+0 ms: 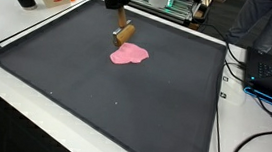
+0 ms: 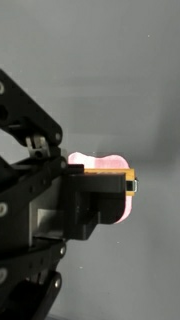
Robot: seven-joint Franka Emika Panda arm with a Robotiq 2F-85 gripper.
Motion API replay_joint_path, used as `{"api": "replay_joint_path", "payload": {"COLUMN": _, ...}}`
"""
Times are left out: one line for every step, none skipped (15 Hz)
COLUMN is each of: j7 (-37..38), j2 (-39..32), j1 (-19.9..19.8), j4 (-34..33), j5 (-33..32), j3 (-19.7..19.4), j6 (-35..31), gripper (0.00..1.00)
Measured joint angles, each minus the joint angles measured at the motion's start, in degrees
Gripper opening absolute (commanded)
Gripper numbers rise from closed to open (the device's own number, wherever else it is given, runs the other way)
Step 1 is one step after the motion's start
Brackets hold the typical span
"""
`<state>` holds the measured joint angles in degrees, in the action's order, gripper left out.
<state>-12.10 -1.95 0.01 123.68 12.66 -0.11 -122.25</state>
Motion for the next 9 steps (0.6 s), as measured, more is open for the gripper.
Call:
{"api": "replay_joint_path", "payload": {"j7": 0.4, "j2": -0.3, "j1": -0.1, "j4": 0.5, "j5": 0.2, "j3": -0.1, "j6": -0.9, "gripper": 0.23}}
{"api": "replay_joint_path", "payload": {"j7": 0.7, "j2": -0.5, "j1": -0.3, "j4": 1.1, "j5": 0.5, "j3": -0.2, "j6": -1.9, "gripper": 0.23}}
{"api": "replay_joint_path", "payload": {"j7": 0.9, "j2": -0.7, "j1": -0.5, "j4": 1.6, "j5": 0.9, "j3": -0.3, "j6": -2.7, "gripper": 0.23}}
{"api": "replay_joint_path", "payload": {"j7": 1.0, "j2": -0.8, "j1": -0.7, "j4": 2.1, "j5": 1.5, "j3": -0.3, "j6": -3.6, "gripper": 0.23}}
{"api": "replay_joint_path", "payload": {"j7": 1.1, "j2": -0.9, "j1": -1.0, "j4": 2.8, "j5": 2.1, "j3": -0.5, "j6": -4.5, "gripper": 0.23}}
{"api": "replay_joint_path", "payload": {"j7": 1.2, "j2": -0.9, "j1": -1.2, "j4": 3.3, "j5": 2.6, "j3": -0.6, "j6": -5.2, "gripper": 0.23}}
{"api": "replay_joint_path", "payload": {"j7": 1.6, "j2": -0.9, "j1": -1.5, "j4": 3.8, "j5": 2.9, "j3": -0.7, "j6": -5.8, "gripper": 0.23}}
{"api": "replay_joint_path", "payload": {"j7": 2.0, "j2": -1.0, "j1": -1.7, "j4": 4.4, "j5": 3.1, "j3": -0.9, "j6": -6.3, "gripper": 0.23}}
{"api": "replay_joint_path", "payload": {"j7": 2.3, "j2": -1.2, "j1": -1.9, "j4": 4.8, "j5": 3.2, "j3": -1.0, "j6": -6.8, "gripper": 0.23}}
